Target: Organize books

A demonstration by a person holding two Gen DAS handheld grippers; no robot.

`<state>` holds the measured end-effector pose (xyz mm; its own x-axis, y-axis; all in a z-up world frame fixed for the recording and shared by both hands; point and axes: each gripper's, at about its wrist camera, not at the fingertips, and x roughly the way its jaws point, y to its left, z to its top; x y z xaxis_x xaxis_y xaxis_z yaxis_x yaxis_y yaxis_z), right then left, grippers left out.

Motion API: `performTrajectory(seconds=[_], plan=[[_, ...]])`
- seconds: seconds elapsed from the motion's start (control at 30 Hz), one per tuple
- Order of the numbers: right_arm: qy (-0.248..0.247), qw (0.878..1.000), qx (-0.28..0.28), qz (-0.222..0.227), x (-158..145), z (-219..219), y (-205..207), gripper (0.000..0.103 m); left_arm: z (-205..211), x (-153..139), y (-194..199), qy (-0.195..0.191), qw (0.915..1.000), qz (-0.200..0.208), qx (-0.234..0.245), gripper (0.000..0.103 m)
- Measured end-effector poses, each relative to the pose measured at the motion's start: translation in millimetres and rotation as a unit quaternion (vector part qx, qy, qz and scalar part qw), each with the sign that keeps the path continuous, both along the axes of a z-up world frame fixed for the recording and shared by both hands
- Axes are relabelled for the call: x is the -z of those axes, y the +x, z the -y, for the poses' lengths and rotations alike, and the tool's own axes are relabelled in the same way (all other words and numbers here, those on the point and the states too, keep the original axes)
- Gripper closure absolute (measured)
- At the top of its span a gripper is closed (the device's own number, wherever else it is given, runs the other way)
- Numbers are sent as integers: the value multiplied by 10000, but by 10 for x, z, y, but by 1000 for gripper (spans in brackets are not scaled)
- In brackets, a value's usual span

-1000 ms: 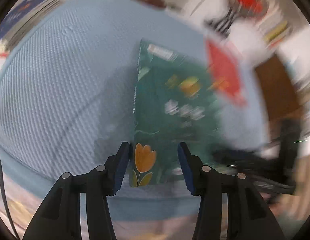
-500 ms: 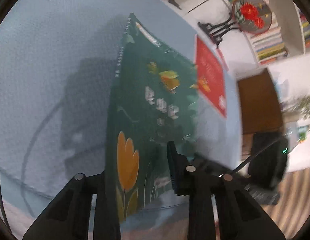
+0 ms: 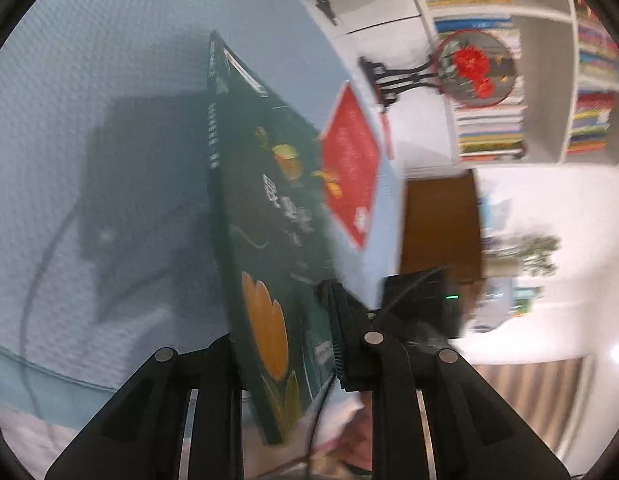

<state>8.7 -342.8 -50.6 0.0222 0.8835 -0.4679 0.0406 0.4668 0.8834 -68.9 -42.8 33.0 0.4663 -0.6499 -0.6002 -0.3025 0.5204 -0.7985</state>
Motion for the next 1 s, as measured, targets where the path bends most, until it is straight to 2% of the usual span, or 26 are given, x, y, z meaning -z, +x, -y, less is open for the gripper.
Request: performTrajectory(seconds=[0.07, 0.13, 0.2, 0.3, 0.4, 0.47, 0.53, 0.6, 0.63, 0.77, 1.0], plan=[[-356, 9989, -166, 240, -69, -60, -17, 76, 6, -28, -25, 542, 9984, -138, 60, 83], [-841, 9941, -413, 549, -136, -159, -60, 77, 63, -53, -22, 1225, 9920, -204, 247, 80], [-1329, 9846, -656, 931, -218, -266, -139, 77, 122, -57, -4, 1559, 9868, -258, 348, 80], [-2093, 9583, -1000, 1667, -388, -508, -250, 77, 223, -111, 17, 2088, 9764, -221, 504, 80], [-2475, 9354, -1204, 2221, -539, -677, -361, 77, 278, -245, 1, 2623, 9626, -31, 682, 80], [-2621, 9208, -1384, 2535, -628, -783, -447, 77, 271, -329, -21, 2845, 9558, 73, 741, 82], [-2814, 9006, -1564, 2920, -725, -942, -556, 77, 210, -425, -66, 2941, 9524, 210, 778, 82], [-2950, 8859, -1667, 3167, -798, -1093, -634, 77, 75, -483, -140, 2932, 9522, 324, 800, 82], [-2977, 8827, -1677, 3226, -815, -1139, -673, 77, 15, -499, -156, 2913, 9525, 358, 815, 82], [-2878, 8881, -1582, 3215, -891, -1374, -752, 77, -345, -577, -244, 2730, 9577, 508, 761, 82], [-2614, 8888, -1281, 3541, -1275, -2439, -682, 77, -1440, -961, -396, 2805, 9546, 896, 451, 82]])
